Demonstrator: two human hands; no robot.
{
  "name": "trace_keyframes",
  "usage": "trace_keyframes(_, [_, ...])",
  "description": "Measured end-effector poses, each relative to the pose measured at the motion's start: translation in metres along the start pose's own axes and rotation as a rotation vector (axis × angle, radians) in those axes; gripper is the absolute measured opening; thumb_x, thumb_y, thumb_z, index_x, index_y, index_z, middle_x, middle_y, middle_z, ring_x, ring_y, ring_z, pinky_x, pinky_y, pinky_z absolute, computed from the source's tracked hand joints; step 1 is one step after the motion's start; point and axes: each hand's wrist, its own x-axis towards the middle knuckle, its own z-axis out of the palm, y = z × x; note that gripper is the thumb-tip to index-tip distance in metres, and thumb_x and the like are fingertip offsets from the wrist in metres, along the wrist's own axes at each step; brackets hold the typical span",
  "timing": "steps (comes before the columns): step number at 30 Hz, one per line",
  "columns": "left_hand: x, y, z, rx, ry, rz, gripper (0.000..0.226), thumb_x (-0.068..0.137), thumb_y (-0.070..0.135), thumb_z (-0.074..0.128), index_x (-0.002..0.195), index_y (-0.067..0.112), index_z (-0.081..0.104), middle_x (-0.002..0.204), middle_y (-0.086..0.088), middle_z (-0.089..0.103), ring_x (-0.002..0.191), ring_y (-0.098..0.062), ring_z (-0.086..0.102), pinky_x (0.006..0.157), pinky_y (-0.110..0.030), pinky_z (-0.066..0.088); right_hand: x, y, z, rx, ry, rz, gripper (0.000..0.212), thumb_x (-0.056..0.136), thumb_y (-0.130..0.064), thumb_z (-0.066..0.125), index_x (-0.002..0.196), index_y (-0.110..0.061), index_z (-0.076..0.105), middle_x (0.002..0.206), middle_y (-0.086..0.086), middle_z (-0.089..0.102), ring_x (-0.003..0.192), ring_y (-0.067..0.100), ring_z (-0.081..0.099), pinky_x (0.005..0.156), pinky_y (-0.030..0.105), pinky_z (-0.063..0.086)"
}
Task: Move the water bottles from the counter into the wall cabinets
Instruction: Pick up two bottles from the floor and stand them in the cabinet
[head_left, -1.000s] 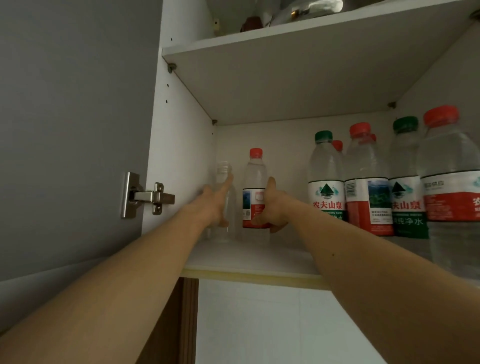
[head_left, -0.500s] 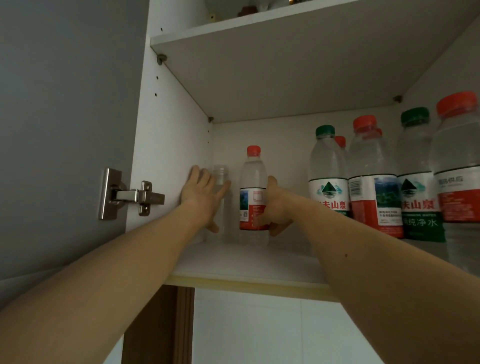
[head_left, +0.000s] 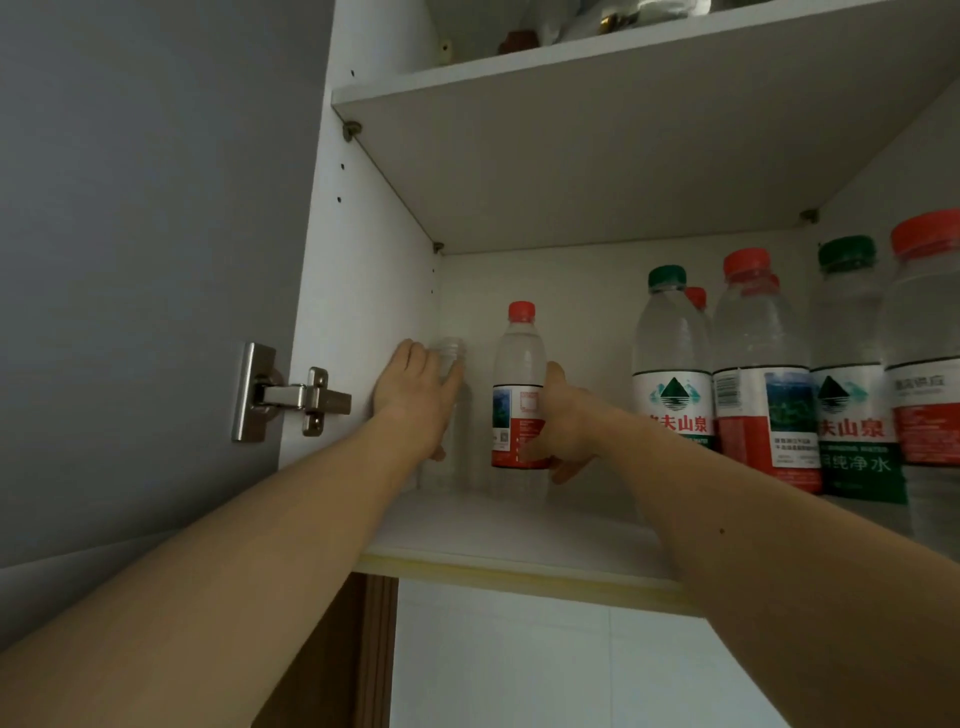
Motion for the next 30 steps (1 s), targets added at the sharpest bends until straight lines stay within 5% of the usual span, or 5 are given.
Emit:
trace_keyframes(7, [-0.043, -0.001, -0.028, -0.850, 0.099, -0.137, 0.067, 0.097, 0.037, 0.061, 0.153, 0.017, 0.032, 0.147, -0.014, 0.040, 0.134, -0.032, 0.039, 0.105, -0.040, 0.038, -0.004, -0.004, 0.002, 0.042, 0.001, 0.009, 0.101, 0.093, -0.008, 0.067, 0.157, -0.027, -0.009, 0.137, 0.023, 0.046, 0.109, 0.043, 0.062, 0.063, 0.048, 0.059])
trace_keyframes(12, [-0.094, 0.003, -0.027, -1.266, 0.137, -0.182, 0.063, 0.095, 0.044, 0.064, 0.149, 0.022, 0.042, 0.144, -0.004, 0.049, 0.128, -0.021, 0.049, 0.095, -0.032, 0.041, -0.010, -0.009, 0.008, -0.115, 0.029, -0.077, 0.128, 0.087, -0.008, 0.075, 0.150, -0.040, -0.032, 0.139, 0.021, 0.045, 0.109, 0.040, 0.062, 0.082, 0.053, 0.060])
trace_keyframes(19, [-0.137, -0.003, -0.027, -1.401, 0.523, -0.316, 0.038, 0.101, 0.043, 0.049, 0.128, 0.019, 0.060, 0.113, 0.009, 0.062, 0.105, -0.009, 0.059, 0.080, -0.020, 0.047, -0.013, -0.009, 0.011, -0.188, 0.089, -0.190, 0.135, 0.083, 0.001, 0.076, 0.146, -0.053, -0.030, 0.128, 0.020, 0.045, 0.098, 0.041, 0.062, 0.072, 0.055, 0.062])
trace_keyframes(24, [-0.134, -0.006, -0.020, -1.456, 0.481, -0.401, 0.025, 0.104, 0.041, 0.043, 0.110, 0.027, 0.062, 0.095, 0.017, 0.059, 0.077, 0.012, 0.050, 0.057, -0.006, 0.034, -0.010, -0.008, 0.012, -0.209, 0.087, -0.181, 0.136, 0.082, 0.000, 0.077, 0.147, -0.051, -0.032, 0.119, 0.018, 0.053, 0.095, 0.036, 0.065, 0.074, 0.054, 0.062])
trace_keyframes(30, [-0.135, -0.004, -0.022, -1.526, 0.520, -0.427, 0.039, 0.104, 0.051, 0.029, 0.107, 0.025, 0.058, 0.068, 0.013, 0.054, 0.057, -0.001, 0.050, 0.051, -0.021, 0.032, 0.005, -0.017, 0.016, -0.302, 0.052, -0.153, 0.134, 0.085, -0.001, 0.076, 0.147, -0.043, -0.035, 0.121, 0.022, 0.057, 0.096, 0.036, 0.067, 0.078, 0.054, 0.061])
